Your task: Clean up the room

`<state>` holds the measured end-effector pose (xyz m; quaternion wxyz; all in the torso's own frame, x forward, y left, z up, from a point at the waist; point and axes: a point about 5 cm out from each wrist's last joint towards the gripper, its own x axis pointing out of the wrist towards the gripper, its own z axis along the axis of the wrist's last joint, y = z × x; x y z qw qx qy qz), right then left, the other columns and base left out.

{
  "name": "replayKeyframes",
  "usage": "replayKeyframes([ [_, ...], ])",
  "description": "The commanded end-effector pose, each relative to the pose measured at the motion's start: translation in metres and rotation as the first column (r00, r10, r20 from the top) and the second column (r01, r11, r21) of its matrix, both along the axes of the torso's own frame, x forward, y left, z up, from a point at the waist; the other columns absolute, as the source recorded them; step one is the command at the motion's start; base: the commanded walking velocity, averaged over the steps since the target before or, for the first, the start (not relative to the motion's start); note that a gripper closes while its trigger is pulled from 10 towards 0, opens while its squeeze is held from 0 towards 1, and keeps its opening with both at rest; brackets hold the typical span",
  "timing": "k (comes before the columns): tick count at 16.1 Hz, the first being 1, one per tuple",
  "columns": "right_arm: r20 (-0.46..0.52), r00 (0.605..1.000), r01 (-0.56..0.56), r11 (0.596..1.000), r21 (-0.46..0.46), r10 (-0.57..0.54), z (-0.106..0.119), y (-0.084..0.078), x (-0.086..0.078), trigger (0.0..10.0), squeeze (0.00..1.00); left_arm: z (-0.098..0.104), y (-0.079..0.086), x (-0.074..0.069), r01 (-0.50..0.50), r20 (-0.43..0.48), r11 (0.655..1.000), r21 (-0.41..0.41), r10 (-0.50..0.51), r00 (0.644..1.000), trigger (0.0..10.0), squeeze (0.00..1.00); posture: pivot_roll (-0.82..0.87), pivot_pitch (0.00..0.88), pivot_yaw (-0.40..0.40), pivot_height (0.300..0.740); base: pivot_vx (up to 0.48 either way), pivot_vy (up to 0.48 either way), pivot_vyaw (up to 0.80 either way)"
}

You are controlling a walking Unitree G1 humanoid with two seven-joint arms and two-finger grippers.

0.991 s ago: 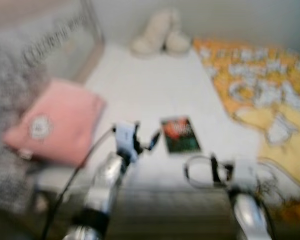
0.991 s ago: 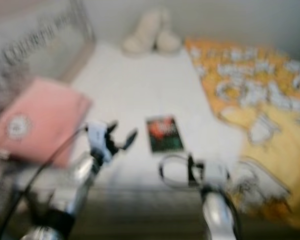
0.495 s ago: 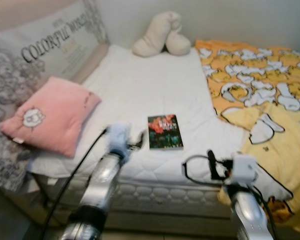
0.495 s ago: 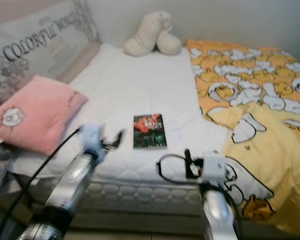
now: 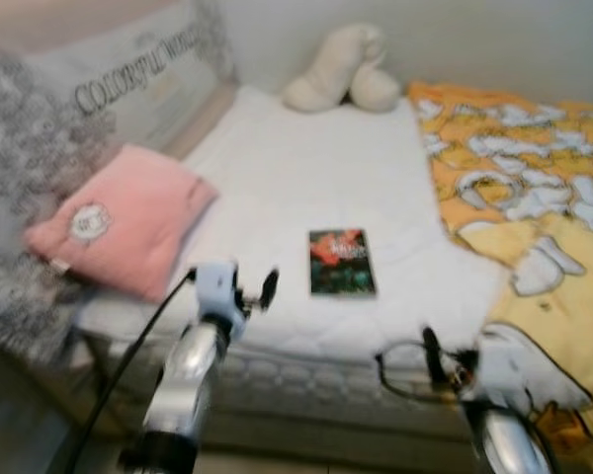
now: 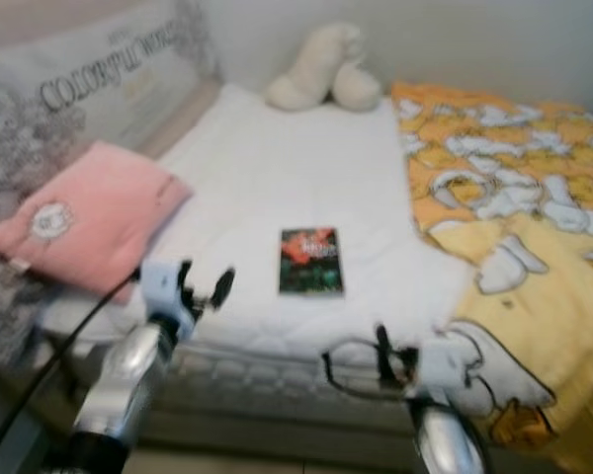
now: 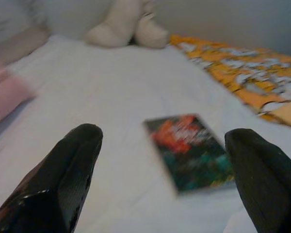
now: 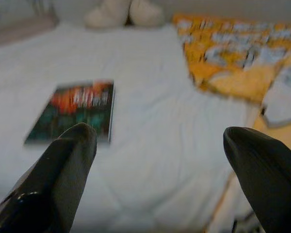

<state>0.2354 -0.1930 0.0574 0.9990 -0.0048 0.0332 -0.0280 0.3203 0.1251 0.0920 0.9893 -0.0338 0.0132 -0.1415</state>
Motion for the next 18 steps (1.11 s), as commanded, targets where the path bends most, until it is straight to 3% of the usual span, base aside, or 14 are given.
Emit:
replayKeyframes([
  [1, -0.002, 1.0, -0.008, 1.0, -0.009, 0.008, 0.0, 0.0, 0.004, 10.0, 0.0, 0.002, -0.003, 0.003, 0.005, -0.002, 1.0, 0.005, -0.005, 1.0, 10.0, 0.0, 0.01, 0.0, 0.024, 0.732, 0.472, 0.0, 0.0],
  [7, 0.017, 1.0, -0.005, 1.0, -0.024, 0.005, 0.007, -0.001, 0.014, 10.0, 0.0, -0.001, -0.012, 0.007, 0.03, -0.019, 0.999, -0.014, -0.03, 0.999, 10.0, 0.0, -0.01, 0.0, 0.026, 0.732, 0.471, 0.0, 0.0],
  [8, 0.002, 1.0, -0.02, 0.999, -0.035, 0.021, 0.005, 0.001, 0.014, 10.0, 0.0, -0.002, -0.013, 0.007, 0.052, -0.005, 0.998, 0.042, -0.052, 0.999, 10.0, 0.0, -0.01, 0.0, 0.024, 0.732, 0.48, 0.0, -0.56],
  [9, -0.019, 0.999, -0.035, 0.999, -0.028, 0.034, 0.002, 0.003, 0.013, 10.0, 0.0, -0.01, -0.01, 0.009, 0.048, -0.046, 0.991, 0.121, -0.043, 0.998, 10.0, 0.0, -0.01, 0.0, 0.02, 0.732, 0.0, 0.0, -0.69],
  [10, -0.021, 0.999, -0.036, 0.999, -0.031, 0.035, 0.001, 0.003, 0.012, 10.0, 0.0, -0.015, -0.006, 0.012, 0.038, -0.084, 0.99, 0.134, -0.027, 0.996, 10.0, 0.0, -0.01, 0.0, 0.018, 0.732, 0.0, 0.0, -0.66],
  [12, -0.031, 0.999, -0.037, 0.999, -0.024, 0.037, -0.001, 0.003, 0.006, 10.0, 0.0, -0.023, 0.009, 0.023, -0.029, -0.201, 0.998, 0.063, 0.041, 0.979, 10.0, 0.0, -0.02, 0.0, 0.005, 0.732, 0.0, 0.0, -0.65],
  [13, -0.036, 0.999, -0.039, 0.999, -0.023, 0.039, -0.001, 0.003, 0.003, 10.0, 0.0, -0.024, 0.011, 0.025, -0.036, -0.213, 0.998, 0.05, 0.046, 0.976, 10.0, 0.0, -0.02, 0.0, 0.002, 0.732, 0.0, 0.0, -0.65],
  [15, -0.045, 0.997, -0.066, 0.997, -0.031, 0.064, 0.001, 0.0, -0.011, 10.0, 0.0, -0.029, 0.019, 0.028, -0.126, -0.251, 0.988, 0.089, 0.144, 0.957, 10.0, 0.0, -0.07, 0.049, -0.06, 0.732, 0.0, 0.0, -0.64],
  [17, -0.046, 0.99, -0.135, 0.99, -0.05, 0.133, 0.007, 0.006, -0.018, 10.0, 0.0, -0.022, 0.017, 0.033, -0.163, -0.181, 0.976, 0.141, 0.187, 0.965, 10.0, 0.0, -0.12, 0.105, -0.085, 0.732, 0.0, 0.0, 0.0],
  [18, -0.053, 0.986, -0.16, 0.985, -0.069, 0.157, 0.009, 0.008, -0.024, 10.0, 0.0, -0.017, 0.015, 0.036, -0.188, -0.161, 0.975, 0.115, 0.205, 0.966, 10.0, 0.0, -0.14, 0.132, -0.101, 0.732, 0.0, 0.0, 0.0],
])
